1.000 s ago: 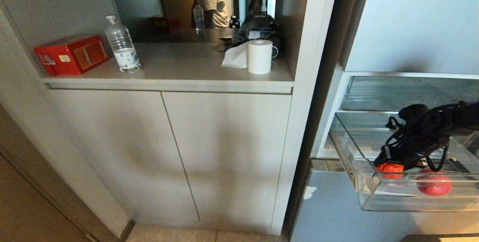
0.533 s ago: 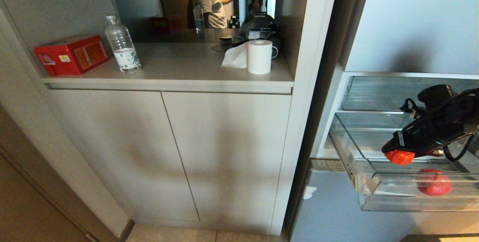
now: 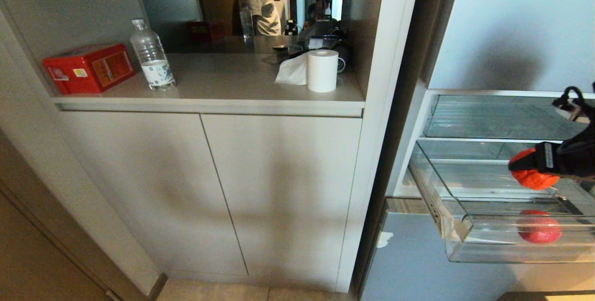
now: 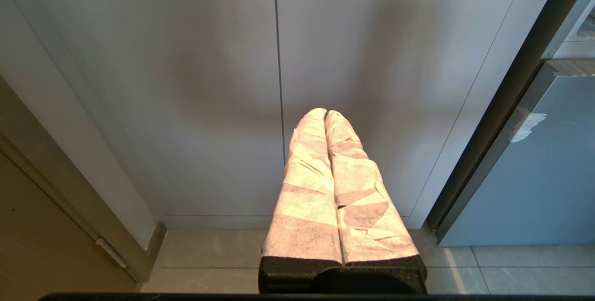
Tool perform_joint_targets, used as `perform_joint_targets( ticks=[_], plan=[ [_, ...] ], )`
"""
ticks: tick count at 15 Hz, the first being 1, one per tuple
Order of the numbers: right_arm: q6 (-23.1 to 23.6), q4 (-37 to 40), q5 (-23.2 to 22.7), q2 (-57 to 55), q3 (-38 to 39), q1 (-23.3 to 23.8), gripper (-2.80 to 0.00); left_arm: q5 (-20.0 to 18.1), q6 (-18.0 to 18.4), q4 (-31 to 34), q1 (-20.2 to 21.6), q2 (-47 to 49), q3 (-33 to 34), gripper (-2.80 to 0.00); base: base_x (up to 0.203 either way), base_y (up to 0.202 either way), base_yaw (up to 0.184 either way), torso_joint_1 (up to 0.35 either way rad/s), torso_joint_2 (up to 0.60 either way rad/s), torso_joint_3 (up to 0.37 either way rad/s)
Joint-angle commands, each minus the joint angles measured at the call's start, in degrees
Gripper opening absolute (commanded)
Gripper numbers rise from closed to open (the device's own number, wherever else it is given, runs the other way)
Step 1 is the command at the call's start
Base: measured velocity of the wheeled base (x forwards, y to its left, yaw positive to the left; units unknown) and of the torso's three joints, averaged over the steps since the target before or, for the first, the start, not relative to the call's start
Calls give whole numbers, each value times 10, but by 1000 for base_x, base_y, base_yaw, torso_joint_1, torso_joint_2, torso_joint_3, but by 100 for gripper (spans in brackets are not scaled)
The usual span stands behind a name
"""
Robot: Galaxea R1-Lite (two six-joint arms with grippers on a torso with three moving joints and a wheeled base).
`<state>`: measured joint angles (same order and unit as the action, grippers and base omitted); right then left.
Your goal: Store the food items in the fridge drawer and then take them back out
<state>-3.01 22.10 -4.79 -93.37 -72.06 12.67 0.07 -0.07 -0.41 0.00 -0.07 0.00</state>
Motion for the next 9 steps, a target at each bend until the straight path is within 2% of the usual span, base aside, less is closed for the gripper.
perform_joint_targets(
  ticks=[1, 5, 9],
  plan=[
    [2, -3, 0, 154, 45, 0, -280, 0, 0, 0, 0, 1, 1, -280, 0, 0, 0, 0, 0, 0],
    [6, -33, 0, 344, 141, 0, -280, 0, 0, 0, 0, 1, 1, -280, 0, 0, 0, 0, 0, 0],
    [11, -136, -1, 492, 289, -1, -280, 0, 0, 0, 0, 1, 1, -280, 0, 0, 0, 0, 0, 0]
  ],
)
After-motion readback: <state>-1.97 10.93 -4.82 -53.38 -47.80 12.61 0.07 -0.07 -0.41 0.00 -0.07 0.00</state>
